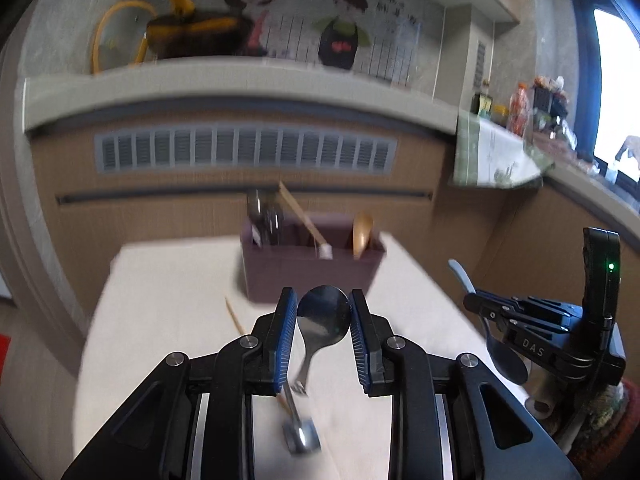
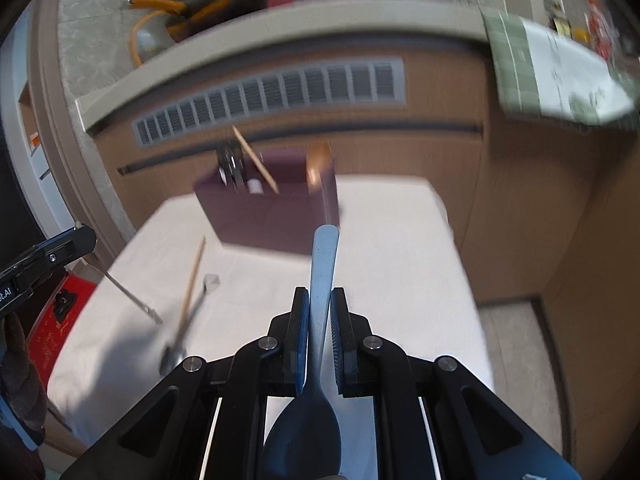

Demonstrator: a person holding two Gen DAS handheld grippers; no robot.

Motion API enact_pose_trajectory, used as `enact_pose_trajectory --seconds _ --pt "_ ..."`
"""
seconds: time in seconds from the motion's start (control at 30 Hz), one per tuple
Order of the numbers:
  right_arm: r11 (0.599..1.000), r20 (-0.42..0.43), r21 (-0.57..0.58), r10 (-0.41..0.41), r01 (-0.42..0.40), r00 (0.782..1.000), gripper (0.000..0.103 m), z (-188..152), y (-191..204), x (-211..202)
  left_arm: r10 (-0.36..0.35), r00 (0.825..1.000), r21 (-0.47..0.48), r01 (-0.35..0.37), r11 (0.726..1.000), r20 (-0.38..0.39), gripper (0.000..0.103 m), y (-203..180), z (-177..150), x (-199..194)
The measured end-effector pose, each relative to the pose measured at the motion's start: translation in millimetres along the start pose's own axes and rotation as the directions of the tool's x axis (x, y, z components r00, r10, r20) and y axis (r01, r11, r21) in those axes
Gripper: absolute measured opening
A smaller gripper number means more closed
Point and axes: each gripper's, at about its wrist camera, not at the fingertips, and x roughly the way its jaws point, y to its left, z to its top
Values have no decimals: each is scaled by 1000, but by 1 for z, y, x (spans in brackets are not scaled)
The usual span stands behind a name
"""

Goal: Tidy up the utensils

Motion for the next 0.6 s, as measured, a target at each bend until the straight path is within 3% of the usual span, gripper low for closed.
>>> enact_pose_trajectory --seconds 0.03,0.07,0.2,0.27,0.37,0.43,0.53,0.6 --pt "1000 44 -16 -10 10 999 10 17 5 -4 -8 1000 2 8 1000 18 17 3 11 -2" --pt "1000 77 -22 -13 15 997 10 30 8 -6 -21 999 5 21 1000 43 16 7 29 -3" --pt "999 252 -51 28 -15 967 10 90 25 -16 -49 992 0 50 999 114 15 23 73 0" --pt "997 299 -66 50 -32 953 10 110 32 -12 -53 990 -3 54 999 133 15 33 88 6" --pt "996 294 -74 72 -53 953 10 127 40 6 -27 991 -17 30 999 135 15 52 93 14" --pt "994 259 -91 79 -57 963 10 123 43 19 5 995 -37 -1 999 97 16 70 83 27" --pt "989 172 -127 93 -71 981 10 103 49 35 38 999 -113 -41 993 -31 23 100 54 57" --pt "985 109 -149 109 -92 988 10 81 55 44 38 988 -205 -69 976 -150 29 124 27 84"
